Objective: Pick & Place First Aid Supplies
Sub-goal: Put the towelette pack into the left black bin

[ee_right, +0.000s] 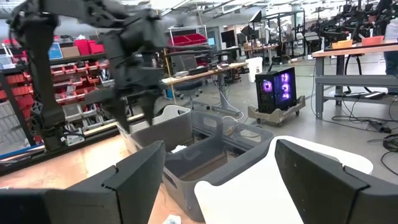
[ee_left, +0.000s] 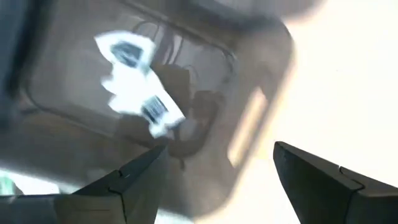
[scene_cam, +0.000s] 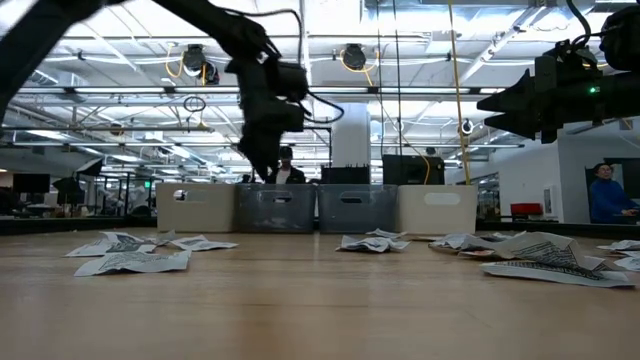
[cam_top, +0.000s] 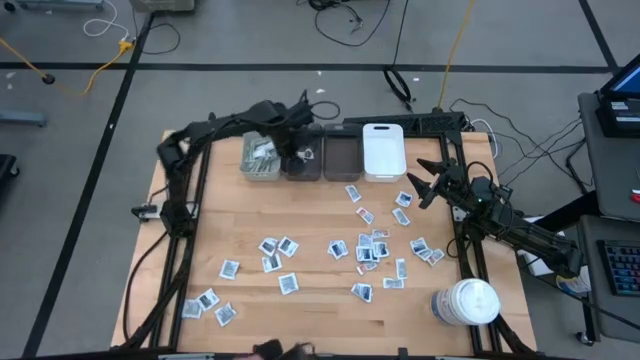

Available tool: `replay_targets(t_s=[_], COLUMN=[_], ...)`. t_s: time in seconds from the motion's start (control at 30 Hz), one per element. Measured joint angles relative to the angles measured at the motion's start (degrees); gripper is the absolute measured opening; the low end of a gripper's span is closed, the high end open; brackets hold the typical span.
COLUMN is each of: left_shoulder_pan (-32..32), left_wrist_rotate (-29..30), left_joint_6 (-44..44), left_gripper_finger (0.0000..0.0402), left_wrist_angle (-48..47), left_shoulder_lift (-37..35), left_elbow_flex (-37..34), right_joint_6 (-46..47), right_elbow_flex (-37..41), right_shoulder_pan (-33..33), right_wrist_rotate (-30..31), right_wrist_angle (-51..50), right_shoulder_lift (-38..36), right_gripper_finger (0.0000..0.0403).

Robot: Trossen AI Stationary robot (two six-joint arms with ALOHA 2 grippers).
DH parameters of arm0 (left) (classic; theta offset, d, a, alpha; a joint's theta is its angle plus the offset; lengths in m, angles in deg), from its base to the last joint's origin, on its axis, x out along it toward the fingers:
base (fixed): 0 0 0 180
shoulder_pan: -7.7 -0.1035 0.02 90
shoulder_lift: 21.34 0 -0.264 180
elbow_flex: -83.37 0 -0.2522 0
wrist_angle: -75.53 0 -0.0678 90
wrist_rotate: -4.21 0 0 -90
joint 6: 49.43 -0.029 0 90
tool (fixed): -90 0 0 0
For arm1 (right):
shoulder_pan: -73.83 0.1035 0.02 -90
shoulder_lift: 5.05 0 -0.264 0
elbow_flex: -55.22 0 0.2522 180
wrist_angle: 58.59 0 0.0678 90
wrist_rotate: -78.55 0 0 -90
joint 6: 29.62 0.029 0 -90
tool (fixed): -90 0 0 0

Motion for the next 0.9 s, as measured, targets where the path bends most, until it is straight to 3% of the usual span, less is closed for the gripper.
replay_targets(t_s=[0.27, 0.53, 0.9], left_shoulder_pan=[3.48, 7.06, 15.63], left_wrist_rotate=[-0.65, -1.72, -0.76], left_joint_6=[-6.50, -11.95, -18.57], left_gripper_finger=[0.0325, 0.0329, 0.0331], left_wrist_angle=[6.84, 6.99, 6.11], left_shoulder_lift=[-16.07, -26.31, -26.77], left_elbow_flex=[-20.20, -32.92, -33.42], right_joint_6=[0.00, 0.00, 0.00], right_elbow_flex=[0.00, 0.00, 0.01], right_shoulder_pan=[0.00, 0.02, 0.02], right_wrist_rotate=[0.02, 0.00, 0.01], right_wrist_angle=[0.00, 0.00, -0.02], right_shoulder_lift=[0.02, 0.00, 0.01], right_gripper_finger=[0.0297, 0.0297, 0.0297])
